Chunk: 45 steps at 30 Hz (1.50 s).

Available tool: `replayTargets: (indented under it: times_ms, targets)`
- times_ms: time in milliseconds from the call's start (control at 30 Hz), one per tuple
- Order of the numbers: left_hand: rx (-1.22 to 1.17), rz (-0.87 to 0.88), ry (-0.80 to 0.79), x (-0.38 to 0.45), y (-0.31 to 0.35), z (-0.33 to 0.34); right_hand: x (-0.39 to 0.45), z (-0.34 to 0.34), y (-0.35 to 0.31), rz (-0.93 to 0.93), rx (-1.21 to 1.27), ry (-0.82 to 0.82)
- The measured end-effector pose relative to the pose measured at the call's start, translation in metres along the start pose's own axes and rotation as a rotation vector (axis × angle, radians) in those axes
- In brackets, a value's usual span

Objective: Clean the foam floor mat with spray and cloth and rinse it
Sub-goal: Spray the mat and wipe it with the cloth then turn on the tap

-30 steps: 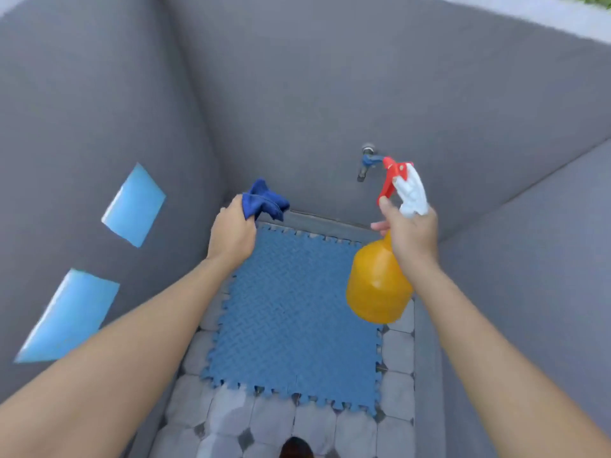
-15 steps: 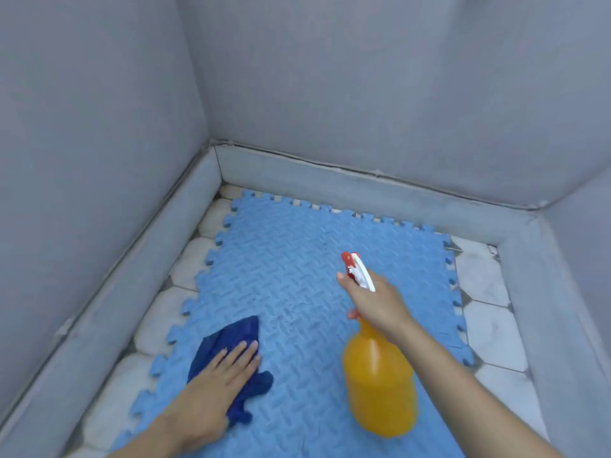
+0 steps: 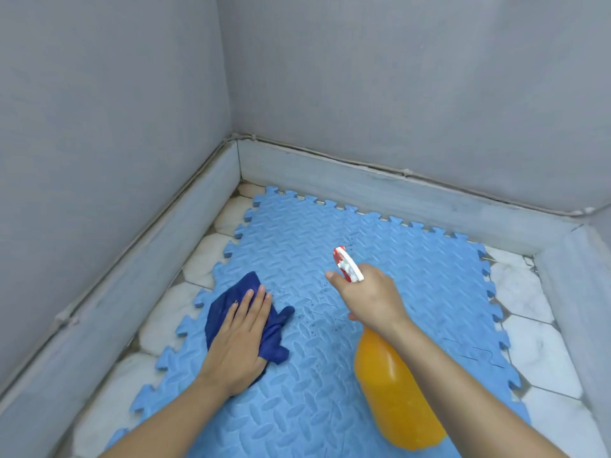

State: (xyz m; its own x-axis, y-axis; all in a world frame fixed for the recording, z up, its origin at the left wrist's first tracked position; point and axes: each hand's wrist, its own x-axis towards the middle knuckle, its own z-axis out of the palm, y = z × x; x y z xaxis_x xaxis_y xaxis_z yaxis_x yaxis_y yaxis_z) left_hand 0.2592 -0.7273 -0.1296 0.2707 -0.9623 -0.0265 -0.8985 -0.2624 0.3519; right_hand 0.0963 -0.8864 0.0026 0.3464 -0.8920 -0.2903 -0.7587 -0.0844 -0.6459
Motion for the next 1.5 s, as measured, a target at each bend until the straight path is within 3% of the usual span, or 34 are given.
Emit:
replayTargets:
  times_ms: [133,233,400,667,967,1167,1500]
  targets:
    - [-0.029,-0.028,0.063,-0.007,0.001,0.002,0.001,-0.001,0.001,0.027,-0.02,0.033]
    - [-0.047,-0.061,0.078,-0.011,0.003,0.003,-0.001,0.005,-0.005,-0.015,0.009,-0.036]
    - [-0.059,-0.045,0.054,-0.01,-0.002,0.006,-0.006,0.015,-0.009,-0.09,-0.205,-0.036]
    - [-0.027,-0.035,0.084,-0.016,-0.005,0.008,-0.015,0.011,-0.009,-0.076,-0.156,-0.028]
    - [0.047,-0.006,0.07,-0.019,-0.015,0.009,-0.023,-0.055,0.036,0.227,0.131,0.197]
    - [0.08,-0.016,0.015,-0.018,-0.018,0.012,-0.049,-0.08,0.089,0.414,0.14,0.286]
    - [0.078,-0.009,0.056,-0.017,-0.019,0.016,-0.073,-0.11,0.116,0.478,0.255,0.405]
